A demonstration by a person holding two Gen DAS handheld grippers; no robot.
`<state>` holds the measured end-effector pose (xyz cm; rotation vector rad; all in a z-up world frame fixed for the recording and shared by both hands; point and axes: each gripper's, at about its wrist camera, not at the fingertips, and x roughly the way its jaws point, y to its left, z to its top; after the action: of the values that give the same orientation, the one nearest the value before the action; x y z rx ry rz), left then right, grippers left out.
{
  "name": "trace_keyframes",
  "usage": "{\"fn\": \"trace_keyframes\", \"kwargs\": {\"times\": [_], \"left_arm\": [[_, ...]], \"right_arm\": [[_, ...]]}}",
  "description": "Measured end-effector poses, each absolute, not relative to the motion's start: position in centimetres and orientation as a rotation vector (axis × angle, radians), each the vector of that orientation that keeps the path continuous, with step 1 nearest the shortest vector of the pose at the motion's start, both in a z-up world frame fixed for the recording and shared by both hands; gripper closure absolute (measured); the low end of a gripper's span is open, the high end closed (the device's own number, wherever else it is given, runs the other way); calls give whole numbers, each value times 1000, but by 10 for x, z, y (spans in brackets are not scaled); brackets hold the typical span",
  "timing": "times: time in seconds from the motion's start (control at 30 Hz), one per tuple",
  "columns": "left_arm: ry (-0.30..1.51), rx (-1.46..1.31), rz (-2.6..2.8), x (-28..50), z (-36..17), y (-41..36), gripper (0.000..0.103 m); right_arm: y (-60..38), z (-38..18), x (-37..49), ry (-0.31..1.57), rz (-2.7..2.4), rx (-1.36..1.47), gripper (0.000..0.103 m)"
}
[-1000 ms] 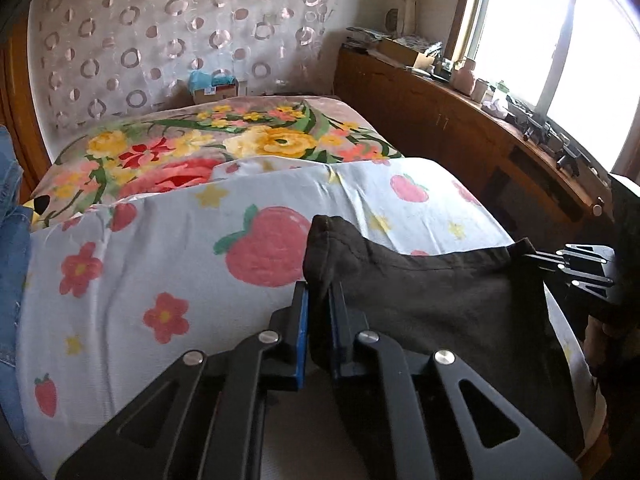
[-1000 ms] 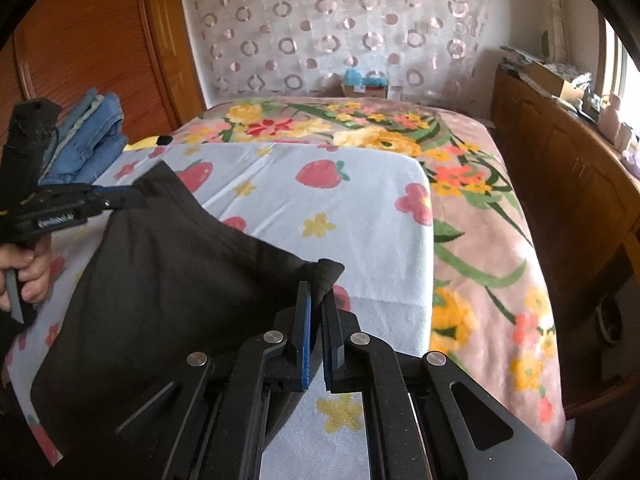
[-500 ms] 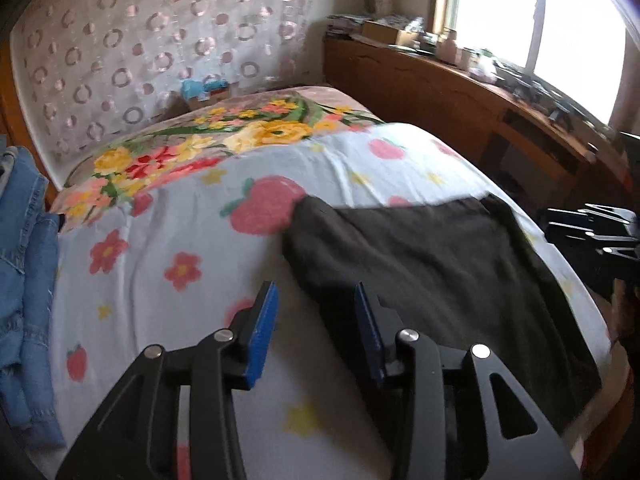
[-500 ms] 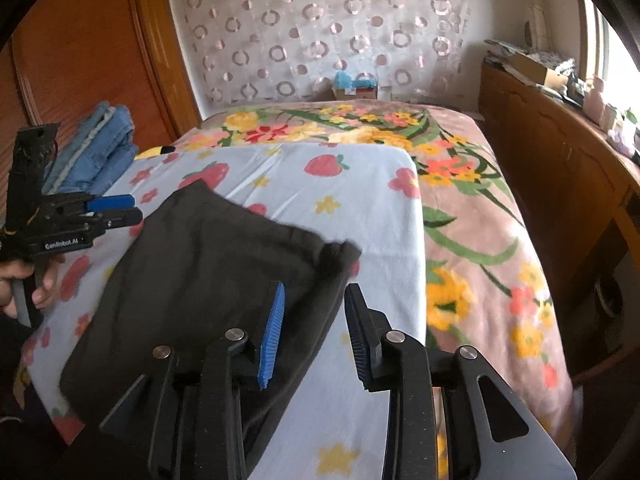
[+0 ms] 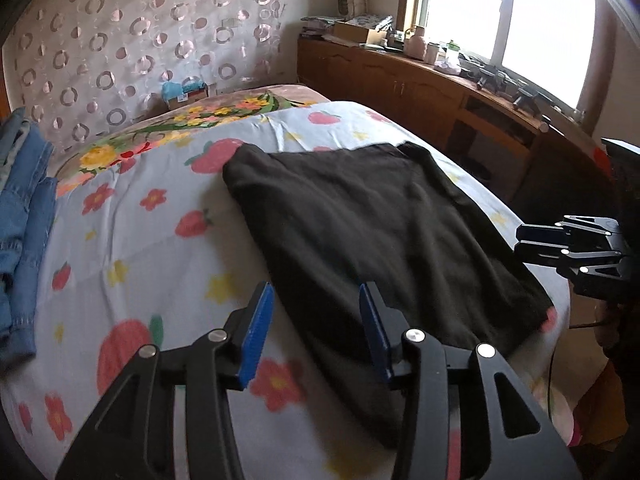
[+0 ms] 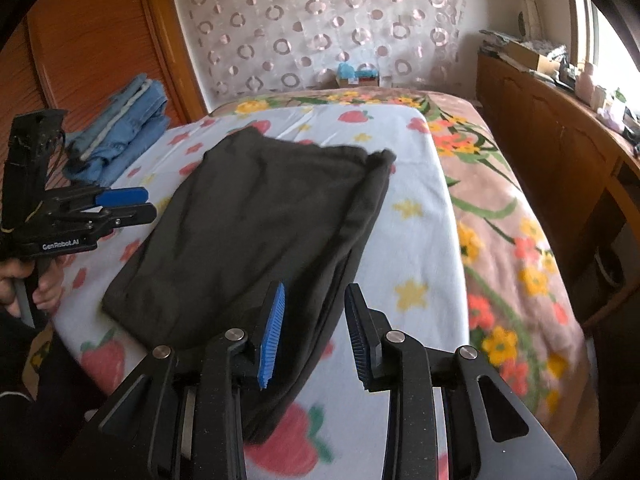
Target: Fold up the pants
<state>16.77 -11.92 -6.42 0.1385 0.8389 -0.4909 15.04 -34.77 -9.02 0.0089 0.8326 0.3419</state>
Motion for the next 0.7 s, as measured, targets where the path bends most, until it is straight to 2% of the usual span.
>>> {"fn": "trace_keyframes", "kwargs": {"times": [0.57,0.6,0.63,0.7], "left_arm": [[884,141,-479,122,-90,-128,60],[886,137,-479,121,-91,-128,60],[886,132,-480,120,-91,-127,60],[887,126,-478,119,-92,-126,60]], "right_arm": [[-337,-103,92,832,321,75,73],[-335,-104,91,830,316,70,75],[-335,-105,91,832,318,70,86],[-334,-107,90,835,328,76,91]]}}
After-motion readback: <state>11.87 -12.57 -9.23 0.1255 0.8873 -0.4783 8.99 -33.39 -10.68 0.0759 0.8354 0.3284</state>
